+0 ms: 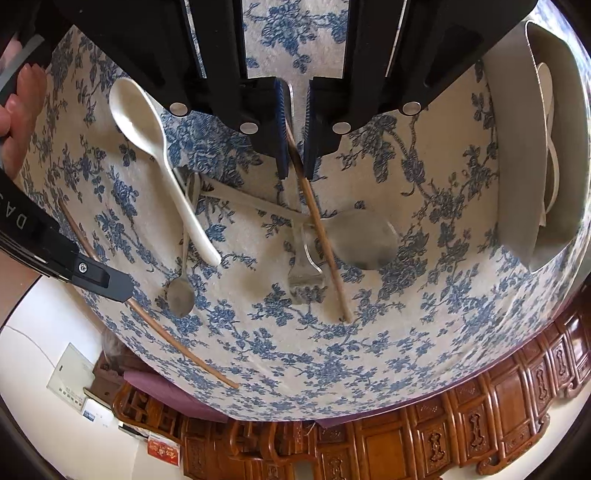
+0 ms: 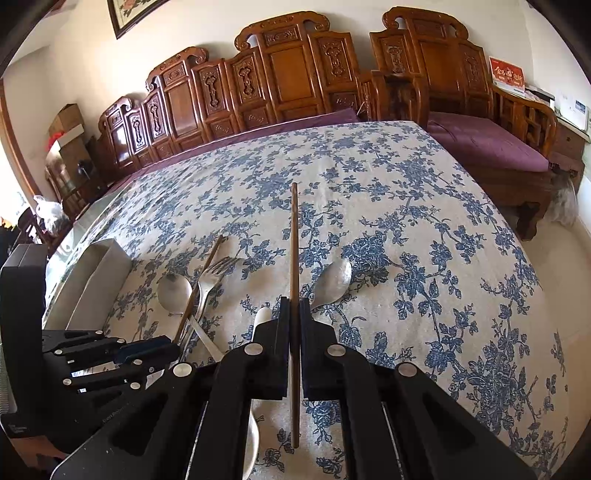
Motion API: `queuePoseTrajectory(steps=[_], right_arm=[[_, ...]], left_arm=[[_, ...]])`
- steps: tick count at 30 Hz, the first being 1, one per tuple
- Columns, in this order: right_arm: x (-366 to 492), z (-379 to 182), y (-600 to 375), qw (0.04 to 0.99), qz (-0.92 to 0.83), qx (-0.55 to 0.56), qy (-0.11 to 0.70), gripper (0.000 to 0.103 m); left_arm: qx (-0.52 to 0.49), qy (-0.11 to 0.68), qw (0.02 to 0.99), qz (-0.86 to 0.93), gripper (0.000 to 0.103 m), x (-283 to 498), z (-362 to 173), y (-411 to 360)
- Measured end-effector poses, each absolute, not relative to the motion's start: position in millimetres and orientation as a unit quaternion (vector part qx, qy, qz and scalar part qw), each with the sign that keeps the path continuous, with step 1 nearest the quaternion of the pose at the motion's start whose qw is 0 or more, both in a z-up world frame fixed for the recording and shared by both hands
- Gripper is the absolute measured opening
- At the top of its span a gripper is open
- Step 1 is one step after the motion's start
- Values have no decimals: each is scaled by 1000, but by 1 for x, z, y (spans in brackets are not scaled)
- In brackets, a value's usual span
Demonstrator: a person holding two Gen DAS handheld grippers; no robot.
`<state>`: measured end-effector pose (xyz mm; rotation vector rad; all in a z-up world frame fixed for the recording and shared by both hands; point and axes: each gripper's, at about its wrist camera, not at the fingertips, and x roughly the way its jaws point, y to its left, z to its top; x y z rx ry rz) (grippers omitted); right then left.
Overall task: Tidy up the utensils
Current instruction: 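Close the right gripper on a wooden chopstick and lift it, then carry the chopstick with the right gripper over the grey tray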
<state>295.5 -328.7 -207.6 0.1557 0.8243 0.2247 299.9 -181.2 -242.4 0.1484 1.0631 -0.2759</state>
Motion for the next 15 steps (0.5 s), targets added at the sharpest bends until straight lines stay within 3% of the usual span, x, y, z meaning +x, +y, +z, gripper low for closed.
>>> queuePoseTrajectory(steps=[15], right_arm=[[290, -202, -285, 905, 146, 22, 400, 6]], left_arm=[[59, 463, 877, -116, 4, 265, -212, -123]])
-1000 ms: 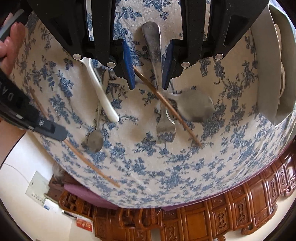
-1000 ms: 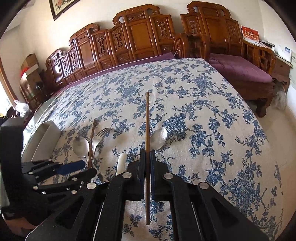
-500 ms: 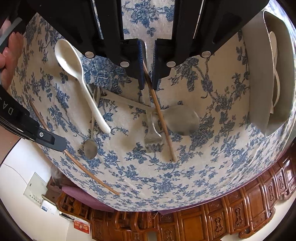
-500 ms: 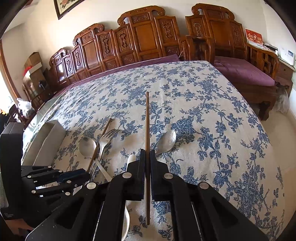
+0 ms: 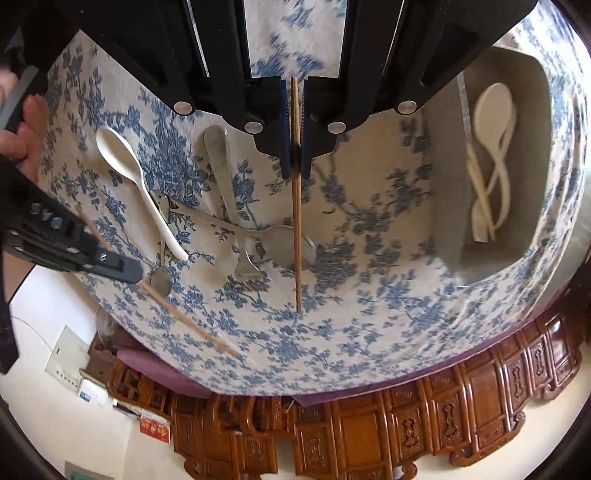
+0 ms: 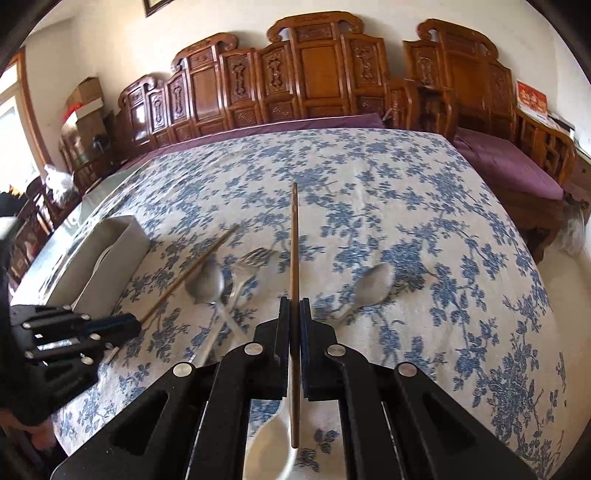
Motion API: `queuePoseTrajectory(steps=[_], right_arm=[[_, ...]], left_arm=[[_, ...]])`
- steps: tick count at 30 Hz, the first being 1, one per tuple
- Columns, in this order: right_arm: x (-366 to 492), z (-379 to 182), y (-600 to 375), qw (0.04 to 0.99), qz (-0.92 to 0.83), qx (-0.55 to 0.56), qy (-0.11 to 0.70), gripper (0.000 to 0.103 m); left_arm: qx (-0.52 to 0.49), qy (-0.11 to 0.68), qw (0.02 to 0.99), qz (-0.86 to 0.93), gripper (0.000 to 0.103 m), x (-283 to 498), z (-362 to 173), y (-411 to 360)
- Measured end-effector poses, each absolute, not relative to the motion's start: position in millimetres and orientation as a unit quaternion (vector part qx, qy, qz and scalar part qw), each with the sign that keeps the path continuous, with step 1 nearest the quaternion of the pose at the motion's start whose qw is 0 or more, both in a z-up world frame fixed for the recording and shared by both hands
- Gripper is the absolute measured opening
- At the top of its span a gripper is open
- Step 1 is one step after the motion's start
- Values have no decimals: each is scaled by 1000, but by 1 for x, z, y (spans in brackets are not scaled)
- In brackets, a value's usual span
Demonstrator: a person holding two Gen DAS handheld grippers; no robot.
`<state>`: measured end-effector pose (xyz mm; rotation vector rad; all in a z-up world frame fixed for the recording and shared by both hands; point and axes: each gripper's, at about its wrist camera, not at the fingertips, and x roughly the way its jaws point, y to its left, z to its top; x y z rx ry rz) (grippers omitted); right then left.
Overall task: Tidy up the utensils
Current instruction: 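Carry the chopstick with the right gripper over the grey tray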
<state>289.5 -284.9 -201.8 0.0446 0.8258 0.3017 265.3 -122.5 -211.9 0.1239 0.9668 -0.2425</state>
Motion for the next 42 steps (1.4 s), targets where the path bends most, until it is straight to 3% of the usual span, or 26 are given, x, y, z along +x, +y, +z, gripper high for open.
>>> queuePoseTrajectory(steps=[20, 42], right_arm=[[268, -186, -225, 900, 208, -25, 382, 6], [246, -177, -179, 890, 260, -55, 372, 6]], left_arm=[[42, 422, 901, -94, 4, 209, -149, -50], [21, 448, 893, -40, 4, 233, -171, 21]])
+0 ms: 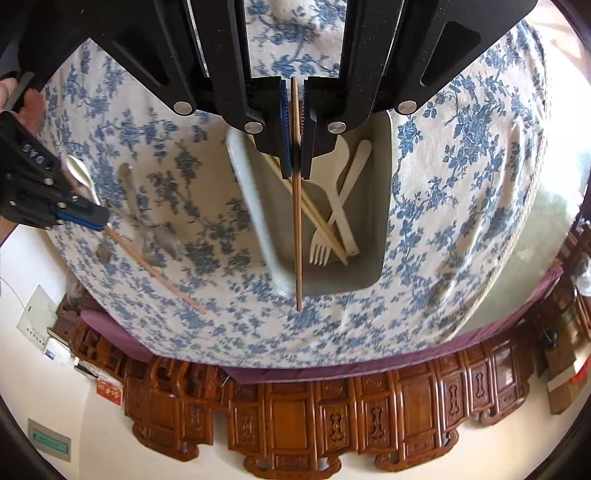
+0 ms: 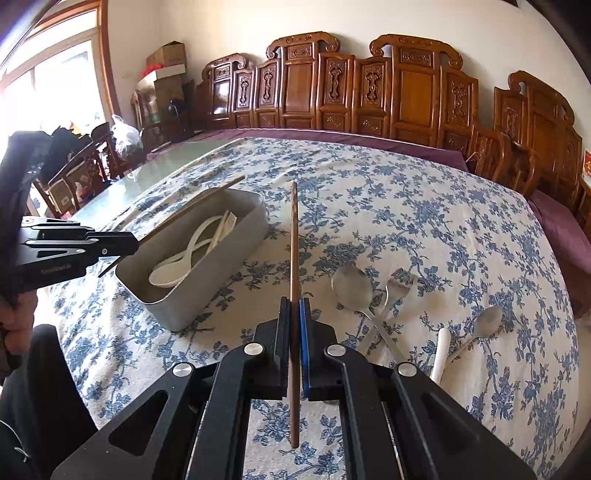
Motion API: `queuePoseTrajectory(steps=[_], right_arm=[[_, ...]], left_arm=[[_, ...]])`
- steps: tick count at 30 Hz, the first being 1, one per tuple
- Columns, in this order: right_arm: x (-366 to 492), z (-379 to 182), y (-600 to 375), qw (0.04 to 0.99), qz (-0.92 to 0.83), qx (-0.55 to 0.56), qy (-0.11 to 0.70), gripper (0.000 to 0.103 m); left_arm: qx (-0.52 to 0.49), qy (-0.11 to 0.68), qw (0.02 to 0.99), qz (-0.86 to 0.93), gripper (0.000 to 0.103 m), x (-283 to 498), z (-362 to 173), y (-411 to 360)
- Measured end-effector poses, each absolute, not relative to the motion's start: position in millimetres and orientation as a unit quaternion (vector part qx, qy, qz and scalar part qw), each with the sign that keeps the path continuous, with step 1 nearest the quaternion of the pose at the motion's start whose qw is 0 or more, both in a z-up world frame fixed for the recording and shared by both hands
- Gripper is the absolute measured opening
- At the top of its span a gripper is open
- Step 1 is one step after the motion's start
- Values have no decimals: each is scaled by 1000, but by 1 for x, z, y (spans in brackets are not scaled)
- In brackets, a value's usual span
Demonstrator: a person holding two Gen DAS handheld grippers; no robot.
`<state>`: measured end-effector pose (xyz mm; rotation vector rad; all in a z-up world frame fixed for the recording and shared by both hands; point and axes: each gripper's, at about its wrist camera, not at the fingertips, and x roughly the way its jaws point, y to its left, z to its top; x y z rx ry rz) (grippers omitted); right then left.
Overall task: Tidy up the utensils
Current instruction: 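Carry the chopstick with the right gripper over the grey tray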
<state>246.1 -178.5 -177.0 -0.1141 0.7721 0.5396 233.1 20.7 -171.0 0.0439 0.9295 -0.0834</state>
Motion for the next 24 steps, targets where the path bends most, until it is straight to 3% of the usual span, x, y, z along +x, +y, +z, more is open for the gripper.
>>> queuePoseTrajectory(steps=[21, 24], right_arm=[[249, -197, -165, 875, 264, -70, 399, 6], [249, -199, -161, 875, 263, -72, 401, 6]], left_arm=[[22, 473, 880, -50, 4, 256, -198, 45], [12, 467, 883, -54, 12, 252, -198, 50]])
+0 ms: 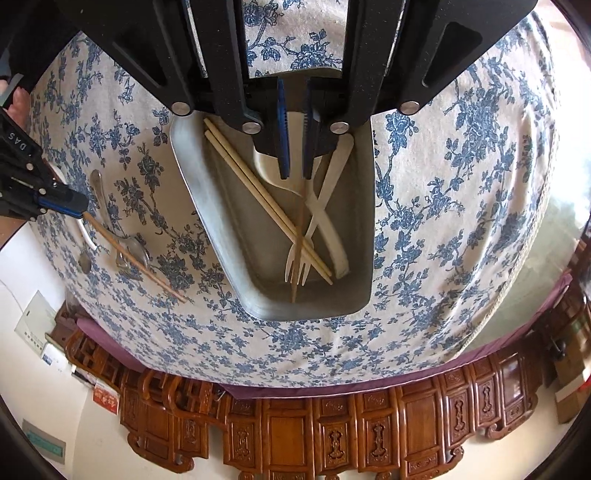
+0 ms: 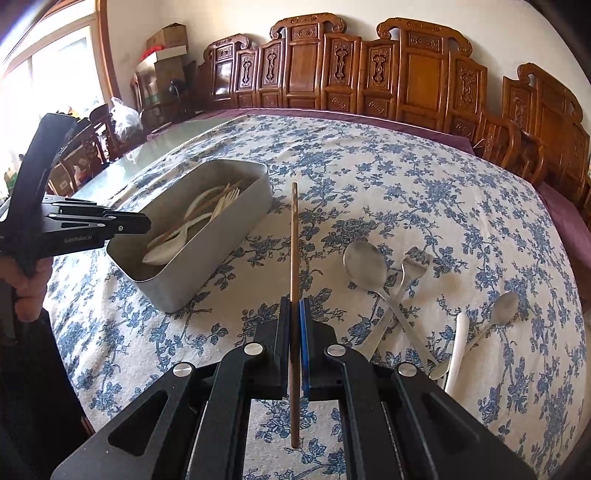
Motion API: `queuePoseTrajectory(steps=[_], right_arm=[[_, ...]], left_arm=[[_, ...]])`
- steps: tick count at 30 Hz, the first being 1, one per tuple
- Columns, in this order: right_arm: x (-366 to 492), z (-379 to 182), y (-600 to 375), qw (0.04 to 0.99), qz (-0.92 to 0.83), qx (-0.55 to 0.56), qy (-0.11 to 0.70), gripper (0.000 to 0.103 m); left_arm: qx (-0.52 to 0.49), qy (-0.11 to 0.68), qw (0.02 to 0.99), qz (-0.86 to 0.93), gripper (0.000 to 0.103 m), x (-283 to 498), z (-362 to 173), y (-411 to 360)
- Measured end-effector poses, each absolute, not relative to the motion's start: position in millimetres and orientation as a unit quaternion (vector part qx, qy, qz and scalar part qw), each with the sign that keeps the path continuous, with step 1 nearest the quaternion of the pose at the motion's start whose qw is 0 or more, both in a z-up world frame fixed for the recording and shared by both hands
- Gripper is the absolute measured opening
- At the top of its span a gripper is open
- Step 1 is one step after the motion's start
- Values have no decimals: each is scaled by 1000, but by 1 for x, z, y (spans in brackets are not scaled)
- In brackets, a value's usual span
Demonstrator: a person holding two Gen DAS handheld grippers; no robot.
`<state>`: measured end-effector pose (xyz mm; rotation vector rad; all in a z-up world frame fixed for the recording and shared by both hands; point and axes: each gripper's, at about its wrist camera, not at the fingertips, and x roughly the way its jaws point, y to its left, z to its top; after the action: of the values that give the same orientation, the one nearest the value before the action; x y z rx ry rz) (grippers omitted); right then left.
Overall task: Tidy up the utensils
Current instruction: 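Carry the chopstick with the right gripper over the grey tray, then open the right gripper to drop the chopstick into the tray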
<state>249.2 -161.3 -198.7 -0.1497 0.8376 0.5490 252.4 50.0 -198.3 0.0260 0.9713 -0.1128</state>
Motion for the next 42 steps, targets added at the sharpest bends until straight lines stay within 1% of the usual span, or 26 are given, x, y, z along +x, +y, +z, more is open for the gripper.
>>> queuePoseTrajectory(steps=[1, 11, 22, 33, 39, 42], right_arm=[[250, -199, -160, 875, 261, -72, 402, 6], [250, -196, -139, 874, 265, -49, 405, 6], [266, -178, -75, 864, 305, -15, 401, 6], [298, -202, -15, 850, 284, -7, 443, 6], [304, -215, -9, 846, 271, -7, 460, 6], [306, -217, -13, 842, 280, 15, 461, 7]], left_arm=[[7, 462, 885, -56, 15, 250, -197, 52], [10, 416, 908, -38, 15, 239, -176, 72], [-6, 413, 911, -25, 15, 242, -174, 97], [-9, 414, 910, -8, 15, 242, -176, 111], [-16, 412, 911, -7, 15, 241, -173, 116], [-15, 409, 912, -9, 15, 240, -172, 114]])
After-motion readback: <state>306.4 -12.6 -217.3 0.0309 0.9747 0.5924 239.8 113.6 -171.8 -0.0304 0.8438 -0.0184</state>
